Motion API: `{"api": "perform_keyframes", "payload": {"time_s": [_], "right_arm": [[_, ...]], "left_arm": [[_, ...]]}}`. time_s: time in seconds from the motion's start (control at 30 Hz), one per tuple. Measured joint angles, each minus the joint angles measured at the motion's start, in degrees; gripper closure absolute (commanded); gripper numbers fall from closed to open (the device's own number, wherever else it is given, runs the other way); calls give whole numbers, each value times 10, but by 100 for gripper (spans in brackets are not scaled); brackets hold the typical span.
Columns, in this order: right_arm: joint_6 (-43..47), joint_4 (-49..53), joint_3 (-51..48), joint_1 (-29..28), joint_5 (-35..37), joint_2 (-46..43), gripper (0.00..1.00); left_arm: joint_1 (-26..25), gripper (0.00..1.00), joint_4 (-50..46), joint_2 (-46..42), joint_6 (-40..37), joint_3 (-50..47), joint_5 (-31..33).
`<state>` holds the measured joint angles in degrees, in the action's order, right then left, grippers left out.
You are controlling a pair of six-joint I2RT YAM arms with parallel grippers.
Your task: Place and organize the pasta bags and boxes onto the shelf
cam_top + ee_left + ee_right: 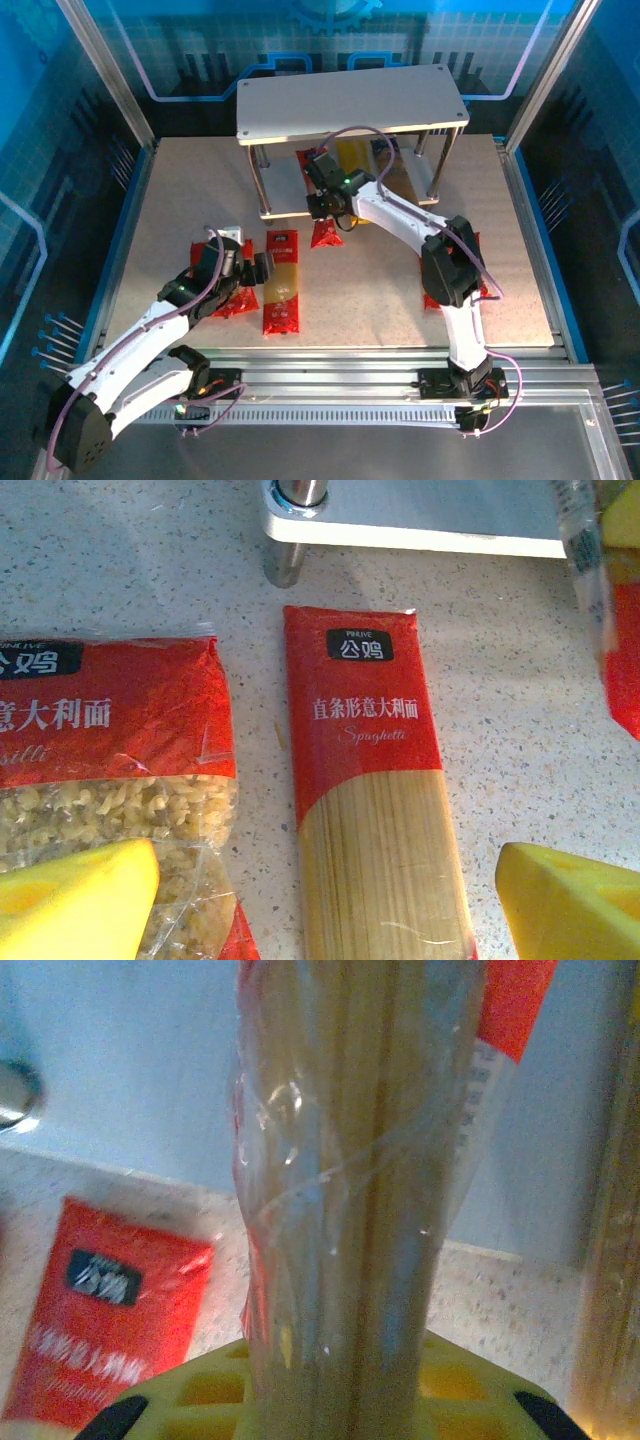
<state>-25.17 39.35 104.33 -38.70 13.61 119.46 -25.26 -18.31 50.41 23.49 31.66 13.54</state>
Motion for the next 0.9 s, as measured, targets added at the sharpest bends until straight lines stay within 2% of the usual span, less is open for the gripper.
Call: {"api": "perform_keyframes", "payload": {"time_s": [0.4, 0.63, 0.8, 0.9], "right_arm": [[22, -40, 41, 5, 50, 49, 96], [23, -66, 45, 9, 76, 61, 91], [23, -73, 45, 9, 83, 64, 83], [23, -72, 50, 9, 83, 67, 74]], "left_arm": [[3, 11, -9, -2, 0, 0, 2], [4, 11, -9, -2, 0, 0, 2], [4, 9, -10, -2, 0, 0, 2], [4, 9, -10, -2, 0, 0, 2]]}}
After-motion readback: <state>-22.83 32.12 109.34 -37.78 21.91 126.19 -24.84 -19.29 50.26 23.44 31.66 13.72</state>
